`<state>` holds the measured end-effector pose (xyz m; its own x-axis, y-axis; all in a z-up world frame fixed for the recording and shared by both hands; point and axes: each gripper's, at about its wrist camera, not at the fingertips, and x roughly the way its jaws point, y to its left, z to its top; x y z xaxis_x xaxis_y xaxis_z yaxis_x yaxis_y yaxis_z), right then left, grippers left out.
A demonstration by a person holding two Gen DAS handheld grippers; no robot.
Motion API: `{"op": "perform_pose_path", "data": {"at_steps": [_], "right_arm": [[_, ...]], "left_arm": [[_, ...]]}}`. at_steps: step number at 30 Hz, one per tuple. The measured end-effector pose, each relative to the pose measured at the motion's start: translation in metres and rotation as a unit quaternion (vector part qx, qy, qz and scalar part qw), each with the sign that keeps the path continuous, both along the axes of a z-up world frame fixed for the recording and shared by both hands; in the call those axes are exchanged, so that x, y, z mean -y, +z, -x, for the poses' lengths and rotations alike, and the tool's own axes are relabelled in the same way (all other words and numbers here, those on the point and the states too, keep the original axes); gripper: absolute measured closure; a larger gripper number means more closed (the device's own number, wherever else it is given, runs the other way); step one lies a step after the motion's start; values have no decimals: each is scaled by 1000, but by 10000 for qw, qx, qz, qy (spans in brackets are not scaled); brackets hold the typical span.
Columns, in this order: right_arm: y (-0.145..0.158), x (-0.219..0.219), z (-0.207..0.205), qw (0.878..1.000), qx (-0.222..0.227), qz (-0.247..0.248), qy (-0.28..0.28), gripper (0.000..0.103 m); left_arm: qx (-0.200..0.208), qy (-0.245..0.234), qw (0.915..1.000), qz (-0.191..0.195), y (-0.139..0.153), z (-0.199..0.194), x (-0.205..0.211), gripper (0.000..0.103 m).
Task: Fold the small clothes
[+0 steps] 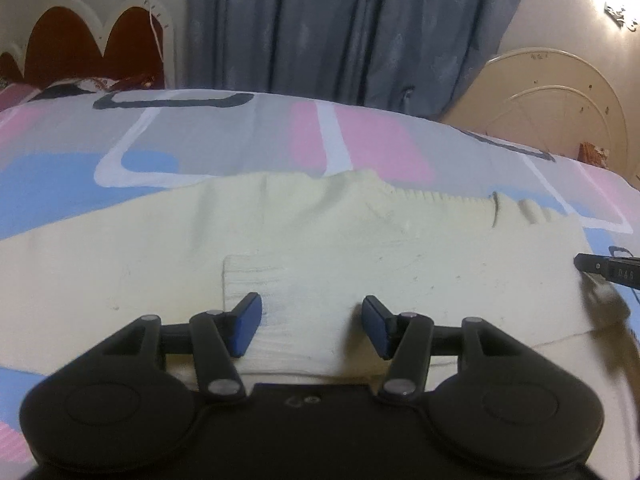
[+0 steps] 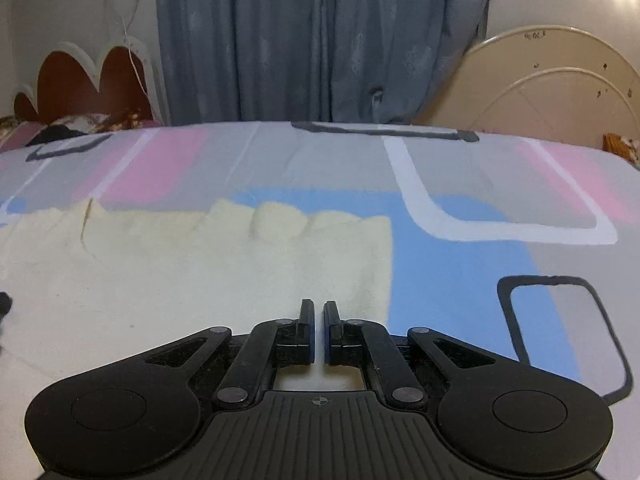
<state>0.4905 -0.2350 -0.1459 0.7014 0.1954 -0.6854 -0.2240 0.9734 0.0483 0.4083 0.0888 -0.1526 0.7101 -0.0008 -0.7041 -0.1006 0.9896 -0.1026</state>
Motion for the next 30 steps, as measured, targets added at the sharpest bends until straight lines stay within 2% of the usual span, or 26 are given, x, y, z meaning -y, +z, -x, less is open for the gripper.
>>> {"op": "perform_pose_path", "data": {"at_steps": [2,4,7,9,11,13,15,17,19,21,24,30], "right_arm": [[5,1,1,10000,47,31,-9,102],[11,0,4,9998,149,-123,41,101],[4,-12,4,9998,-127,-124,121,101],[-1,-17,9,9999,-68,42,146,99],[5,-16,11,9998,-153,-77,62,96],[12,-18,19,9996,-91,-248,110,90],[15,-27,33,9994,-30,-278,201,71],[11,-41,43,9988,-86,-314,368,62],[3,-60,49,9982,-209,-176,528,63],[3,-74,56,9981,-170,-86,585,63],[13,-86,63,9965,-167,-372,734,63],[27,-138,79,9917,-67,-516,1176,62]], "left_arm": [[52,-2,10000,26,4,2,2,40],[72,-99,9999,-62,3,1,7,40],[-8,-176,9997,-149,-8,-3,10,38],[13,-219,9995,-233,-8,-3,11,38],[-11,-191,9997,-131,-3,1,11,38],[29,-172,9998,-45,0,11,9,35],[14,-157,9999,-64,-3,20,9,33],[-41,-231,9996,-174,-8,24,10,33],[-70,-298,9992,-257,-6,26,12,33],[-82,-196,9998,-38,3,31,5,33],[-15,-25,10000,78,15,44,-12,32],[-30,680,9971,331,25,76,-74,31]]}}
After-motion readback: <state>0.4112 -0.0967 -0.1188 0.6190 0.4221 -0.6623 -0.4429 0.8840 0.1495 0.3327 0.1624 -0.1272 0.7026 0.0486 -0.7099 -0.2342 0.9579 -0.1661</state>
